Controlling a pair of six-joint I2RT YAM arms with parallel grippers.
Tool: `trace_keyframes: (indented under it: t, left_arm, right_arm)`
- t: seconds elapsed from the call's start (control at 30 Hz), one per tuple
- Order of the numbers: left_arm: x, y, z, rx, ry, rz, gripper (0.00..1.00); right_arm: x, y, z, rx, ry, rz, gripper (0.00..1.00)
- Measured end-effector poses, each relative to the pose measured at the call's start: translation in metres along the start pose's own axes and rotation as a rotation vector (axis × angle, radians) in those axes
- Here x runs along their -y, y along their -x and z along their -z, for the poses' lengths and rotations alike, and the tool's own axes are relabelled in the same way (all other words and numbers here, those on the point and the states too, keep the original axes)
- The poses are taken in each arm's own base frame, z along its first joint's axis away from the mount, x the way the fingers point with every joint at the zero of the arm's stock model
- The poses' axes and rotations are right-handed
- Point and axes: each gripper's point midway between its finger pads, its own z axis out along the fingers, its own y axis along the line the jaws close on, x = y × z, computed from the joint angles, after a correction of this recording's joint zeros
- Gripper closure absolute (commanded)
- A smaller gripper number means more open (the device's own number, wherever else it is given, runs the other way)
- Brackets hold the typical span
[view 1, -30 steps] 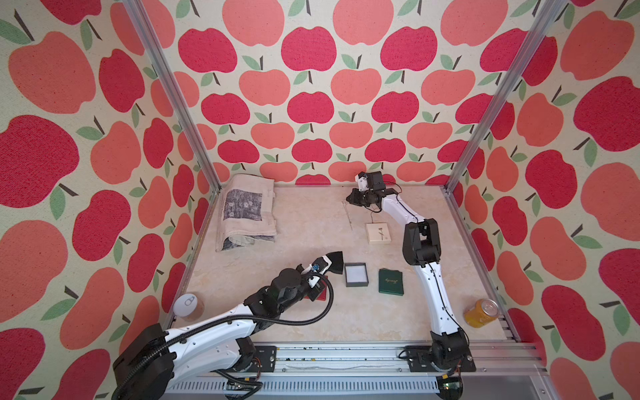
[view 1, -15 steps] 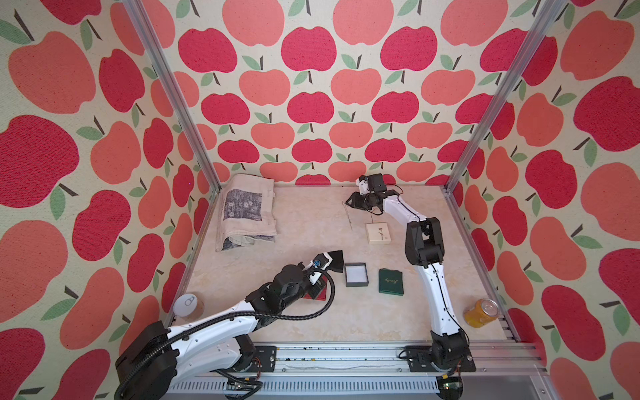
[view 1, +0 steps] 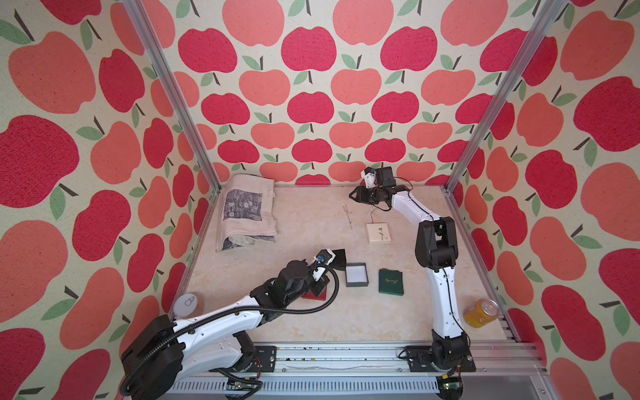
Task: Take the necklace out of the lift-off lid jewelry box
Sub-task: Place the necklace at the center of the board, then place the inner lining in the jewelry box.
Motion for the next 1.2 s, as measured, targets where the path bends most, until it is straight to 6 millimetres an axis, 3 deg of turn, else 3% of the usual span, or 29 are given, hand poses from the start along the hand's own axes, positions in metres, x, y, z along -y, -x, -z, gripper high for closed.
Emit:
trace_keyframes:
  t: [0.13,0.23,0.47,0.6,0.8,0.97,1.2]
  left_arm:
    - [-0.001,0.0,0.0,-0.001,0.003,0.002,1.0]
    - [-0.008,0.0,-0.004,-0.017,0.018,0.025,1.0]
    - [-0.017,-0.003,-0.032,-0.074,0.025,0.091,1.0]
    - [-0.01,-0.009,-0.047,-0.095,-0.011,0.105,1.0]
    - [0.001,0.003,-0.06,-0.044,-0.08,0.111,1.0]
    - [0.009,0.018,-0.06,0.022,-0.133,0.121,1.0]
    - [0.02,0.033,-0.058,0.079,-0.182,0.111,1.0]
  right_arm:
    - [0.002,-0.034,0.012,-0.054,0.019,-0.049,0.51]
    - [-0.009,-0.059,0.039,-0.072,0.038,-0.073,0.46]
    - [-0.066,-0.088,0.129,0.009,0.134,-0.024,0.32]
    - [-0.094,-0.121,0.161,0.019,0.182,0.009,0.28]
    - [-0.119,-0.169,0.185,-0.008,0.224,0.027,0.28]
    - [-0.125,-0.188,0.196,-0.006,0.229,0.024,0.29]
    - [-0.116,-0.205,0.19,-0.04,0.218,-0.03,0.38]
